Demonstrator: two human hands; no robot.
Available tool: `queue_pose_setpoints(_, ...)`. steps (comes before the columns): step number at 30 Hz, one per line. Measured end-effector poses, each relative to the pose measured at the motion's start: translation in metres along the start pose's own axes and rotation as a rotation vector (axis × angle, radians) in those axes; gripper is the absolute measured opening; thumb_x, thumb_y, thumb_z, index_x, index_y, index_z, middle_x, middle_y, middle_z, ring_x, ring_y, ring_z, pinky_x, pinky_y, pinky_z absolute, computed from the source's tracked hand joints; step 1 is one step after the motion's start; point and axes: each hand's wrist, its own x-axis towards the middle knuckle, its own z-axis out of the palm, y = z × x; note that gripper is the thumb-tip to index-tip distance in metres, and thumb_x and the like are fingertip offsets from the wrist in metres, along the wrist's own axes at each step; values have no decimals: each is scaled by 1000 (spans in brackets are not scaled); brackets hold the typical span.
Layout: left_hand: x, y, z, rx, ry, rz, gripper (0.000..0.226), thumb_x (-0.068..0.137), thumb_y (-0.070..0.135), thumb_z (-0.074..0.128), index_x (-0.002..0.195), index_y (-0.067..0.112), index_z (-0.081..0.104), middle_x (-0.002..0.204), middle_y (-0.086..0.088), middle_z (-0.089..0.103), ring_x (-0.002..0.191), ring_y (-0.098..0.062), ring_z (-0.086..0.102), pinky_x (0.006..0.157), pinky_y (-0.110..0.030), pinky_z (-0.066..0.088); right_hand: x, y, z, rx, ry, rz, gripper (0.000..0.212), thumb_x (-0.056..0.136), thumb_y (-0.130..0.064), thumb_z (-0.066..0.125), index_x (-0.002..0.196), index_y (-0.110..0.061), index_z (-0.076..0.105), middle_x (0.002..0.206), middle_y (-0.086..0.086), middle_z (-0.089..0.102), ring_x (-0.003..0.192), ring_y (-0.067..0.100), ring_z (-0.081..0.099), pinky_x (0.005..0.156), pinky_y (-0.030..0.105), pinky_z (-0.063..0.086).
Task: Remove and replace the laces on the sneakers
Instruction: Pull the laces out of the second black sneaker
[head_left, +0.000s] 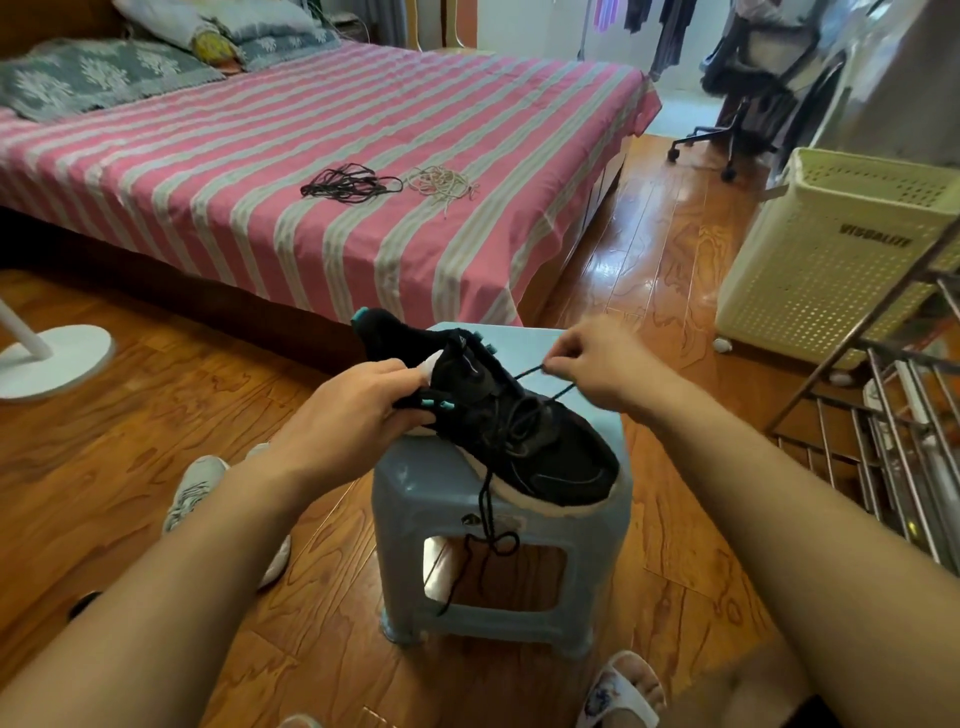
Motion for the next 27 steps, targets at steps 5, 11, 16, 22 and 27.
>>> queue_pose_setpoints(5, -1, 1, 1, 34, 7, 18, 6, 94, 30, 69, 98, 28, 66, 90, 13, 55, 84, -12, 53, 68, -34, 47, -11, 59, -32, -376, -2, 463, 26, 98, -18, 54, 116, -3, 64, 106, 15, 61, 104, 35, 60, 77, 36, 41)
queue_pose_setpoints(11, 1, -1, 0, -12, -1, 9, 11, 94, 28, 70, 98, 36, 63, 89, 15, 55, 85, -8, 54, 68, -27, 44, -22, -28, 9, 17, -108, -372, 28, 101, -24, 59, 126, -20, 70, 113, -6, 67, 107, 10, 58, 92, 21, 40)
queue_pose_setpoints(16, -1, -3, -4, -21, -18, 1, 11, 93, 26, 71, 91, 31, 62, 89, 15, 54, 85, -7, 54, 68, -33, 47, -3, 43, -28, -15, 248, 263, 19, 97, -17, 63, 107, -3, 71, 107, 16, 69, 95, 32, 63, 71, 32, 46)
queue_pose_setpoints(22, -1, -1, -3, -26, -23, 20, 9, 93, 27, 70, 94, 32, 63, 89, 15, 55, 86, -8, 54, 71, -39, 50, -8, 27, -10, -224, 20, 9, 39, 100, -18, 53, 140, -18, 56, 141, 5, 57, 129, 25, 52, 105, 35, 41)
queue_pose_setpoints(27, -2, 1, -4, -48, -31, 9, 17, 94, 27, 69, 94, 40, 59, 90, 14, 56, 87, -6, 55, 70, -34, 49, -12, -14, 9, -105, -41, -431, 15, 94, -19, 68, 106, -16, 78, 102, -2, 75, 96, 13, 64, 86, 29, 46)
